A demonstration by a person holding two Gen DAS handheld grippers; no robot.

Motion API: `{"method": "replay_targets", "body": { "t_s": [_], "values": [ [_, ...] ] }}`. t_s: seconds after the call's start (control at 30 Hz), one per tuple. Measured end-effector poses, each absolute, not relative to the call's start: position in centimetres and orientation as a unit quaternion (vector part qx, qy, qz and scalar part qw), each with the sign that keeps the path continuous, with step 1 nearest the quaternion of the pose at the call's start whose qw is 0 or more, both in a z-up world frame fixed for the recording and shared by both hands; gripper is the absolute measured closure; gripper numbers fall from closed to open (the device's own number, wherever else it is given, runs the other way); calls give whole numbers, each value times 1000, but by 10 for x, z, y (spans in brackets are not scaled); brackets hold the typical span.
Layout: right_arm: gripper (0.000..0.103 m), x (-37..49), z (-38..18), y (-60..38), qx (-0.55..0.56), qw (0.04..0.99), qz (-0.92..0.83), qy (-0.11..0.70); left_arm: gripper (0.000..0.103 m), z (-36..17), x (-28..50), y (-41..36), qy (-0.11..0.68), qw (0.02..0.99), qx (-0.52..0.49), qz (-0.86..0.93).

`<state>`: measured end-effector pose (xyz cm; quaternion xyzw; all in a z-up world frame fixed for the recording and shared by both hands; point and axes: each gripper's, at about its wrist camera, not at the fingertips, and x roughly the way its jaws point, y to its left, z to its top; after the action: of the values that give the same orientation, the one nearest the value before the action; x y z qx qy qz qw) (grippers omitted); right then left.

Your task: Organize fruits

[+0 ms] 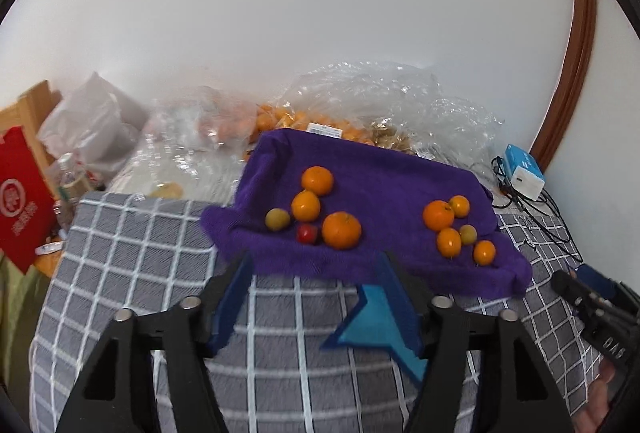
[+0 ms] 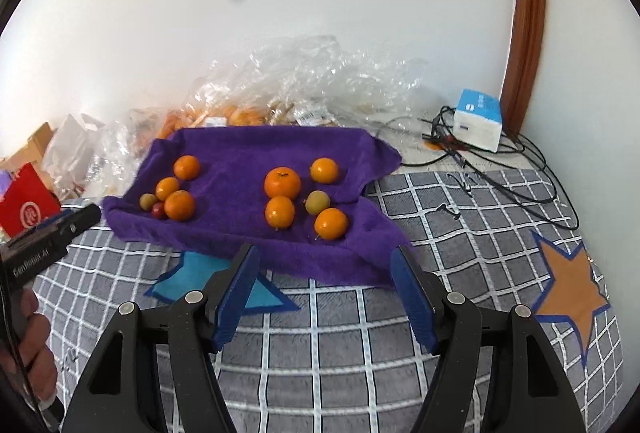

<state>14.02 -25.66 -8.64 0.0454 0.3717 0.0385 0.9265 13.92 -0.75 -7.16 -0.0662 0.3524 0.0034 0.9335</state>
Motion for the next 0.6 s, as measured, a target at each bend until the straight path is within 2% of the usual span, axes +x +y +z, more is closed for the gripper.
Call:
{"method": "replay_targets", "body": {
  "t_s": [0.07, 0.17, 0.37, 0.6],
  "values": [
    [15, 130, -79, -261, 51, 931, 42, 360, 32, -66, 122, -8, 343, 937, -66, 8],
    [9, 112, -67, -266, 51, 938, 40, 341, 27, -57, 100, -10, 335, 940, -58, 9],
    [1, 78, -52, -278, 49, 942, 34, 331, 15, -33, 59, -19, 315, 948, -33, 12],
    [0, 41, -38, -299, 51, 946, 3, 320, 11, -14, 23, -35, 290, 957, -1, 12]
  ]
}}
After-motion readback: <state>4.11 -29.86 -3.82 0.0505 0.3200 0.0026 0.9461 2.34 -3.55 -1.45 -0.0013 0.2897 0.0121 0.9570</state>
